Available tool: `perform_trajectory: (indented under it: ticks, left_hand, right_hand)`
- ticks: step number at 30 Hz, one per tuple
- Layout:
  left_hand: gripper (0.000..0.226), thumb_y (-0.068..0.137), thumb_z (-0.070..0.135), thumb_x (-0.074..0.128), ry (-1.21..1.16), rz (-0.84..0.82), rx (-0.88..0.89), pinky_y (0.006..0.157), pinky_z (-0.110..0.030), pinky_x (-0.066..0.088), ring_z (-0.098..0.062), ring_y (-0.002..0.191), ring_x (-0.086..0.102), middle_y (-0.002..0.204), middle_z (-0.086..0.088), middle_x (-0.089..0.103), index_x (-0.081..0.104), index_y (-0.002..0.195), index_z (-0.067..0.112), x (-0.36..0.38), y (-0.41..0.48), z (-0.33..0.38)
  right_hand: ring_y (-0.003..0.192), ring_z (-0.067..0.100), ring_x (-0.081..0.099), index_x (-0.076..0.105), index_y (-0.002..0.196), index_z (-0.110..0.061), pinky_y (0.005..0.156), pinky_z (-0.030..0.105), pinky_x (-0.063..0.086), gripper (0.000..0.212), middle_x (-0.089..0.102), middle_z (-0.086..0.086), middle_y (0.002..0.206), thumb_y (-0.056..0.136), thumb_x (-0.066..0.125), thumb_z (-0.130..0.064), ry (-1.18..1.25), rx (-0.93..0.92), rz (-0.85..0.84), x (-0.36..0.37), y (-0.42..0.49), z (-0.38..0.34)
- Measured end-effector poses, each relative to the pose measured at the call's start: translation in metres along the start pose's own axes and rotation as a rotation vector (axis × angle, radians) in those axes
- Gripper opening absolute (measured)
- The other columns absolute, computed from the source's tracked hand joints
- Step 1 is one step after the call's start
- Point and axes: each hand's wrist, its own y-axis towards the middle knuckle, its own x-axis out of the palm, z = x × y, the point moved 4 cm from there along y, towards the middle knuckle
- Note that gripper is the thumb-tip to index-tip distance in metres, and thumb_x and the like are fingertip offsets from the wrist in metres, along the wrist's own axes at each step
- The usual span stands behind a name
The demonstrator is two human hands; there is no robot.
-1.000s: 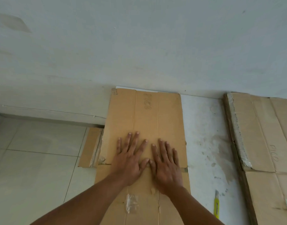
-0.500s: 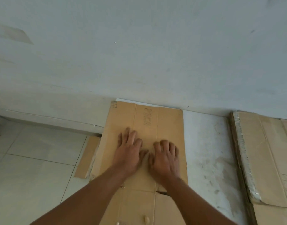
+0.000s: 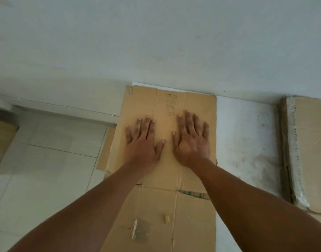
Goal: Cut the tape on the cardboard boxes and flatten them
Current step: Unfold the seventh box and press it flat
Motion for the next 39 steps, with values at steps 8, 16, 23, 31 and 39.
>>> perform_trajectory:
  ticks: [8, 16, 23, 31, 39]
  left_hand:
    - [0.078, 0.097, 0.071, 0.008, -0.028, -0.090, -0.138, 0.120, -0.066, -0.001, -0.026, 0.150, -0.030, 0.164, 0.005, -0.031, -0.019, 0.158, 0.030, 0.012, -0.086, -0.051]
    - [0.077, 0.098, 0.068, 0.031, -0.265, -0.136, -0.142, 0.119, -0.063, 0.012, -0.033, 0.150, -0.027, 0.161, -0.001, -0.036, -0.005, 0.159, 0.037, 0.003, -0.084, -0.057]
    - [0.081, 0.090, 0.039, 0.072, -0.676, -0.068, -0.447, 0.098, -0.047, 0.051, -0.038, 0.129, 0.053, 0.147, -0.021, 0.046, 0.031, 0.151, 0.005, -0.021, -0.096, -0.088]
    - [0.052, 0.093, 0.030, 0.071, -0.596, -0.087, -0.448, 0.069, -0.033, 0.042, -0.037, 0.102, 0.063, 0.116, -0.020, 0.065, 0.049, 0.127, -0.002, -0.061, -0.106, -0.094]
    - [0.053, 0.098, 0.028, 0.062, -0.758, -0.013, -0.331, 0.057, -0.032, 0.040, -0.023, 0.078, 0.055, 0.103, -0.011, 0.058, 0.037, 0.136, 0.001, -0.105, -0.106, -0.014]
  right_hand:
    - [0.152, 0.019, -0.015, -0.001, 0.159, -0.025, 0.121, 0.051, -0.007, 0.066, -0.013, -0.003, 0.166, 0.100, 0.004, -0.055, -0.019, 0.024, -0.004, -0.001, -0.003, -0.004]
    - [0.149, 0.034, 0.010, 0.011, 0.157, -0.024, 0.119, 0.051, 0.018, 0.079, 0.006, 0.015, 0.162, 0.094, 0.034, -0.066, 0.197, 0.523, -0.001, -0.012, -0.097, 0.000]
    - [0.129, 0.037, 0.035, 0.022, 0.147, -0.014, 0.102, 0.052, 0.038, 0.099, 0.031, 0.016, 0.140, 0.078, 0.063, -0.071, 0.381, 0.922, -0.058, -0.013, -0.177, -0.006]
    - [0.093, 0.023, 0.061, 0.056, 0.104, -0.013, 0.084, 0.041, 0.055, 0.050, 0.066, 0.007, 0.104, 0.092, 0.052, -0.061, 0.534, 0.778, -0.160, -0.032, -0.179, 0.010]
    - [0.078, 0.016, 0.055, 0.047, 0.104, -0.011, 0.068, 0.034, 0.043, 0.034, 0.057, 0.000, 0.090, 0.102, 0.043, -0.045, 0.640, 0.691, 0.115, -0.121, -0.203, 0.065]
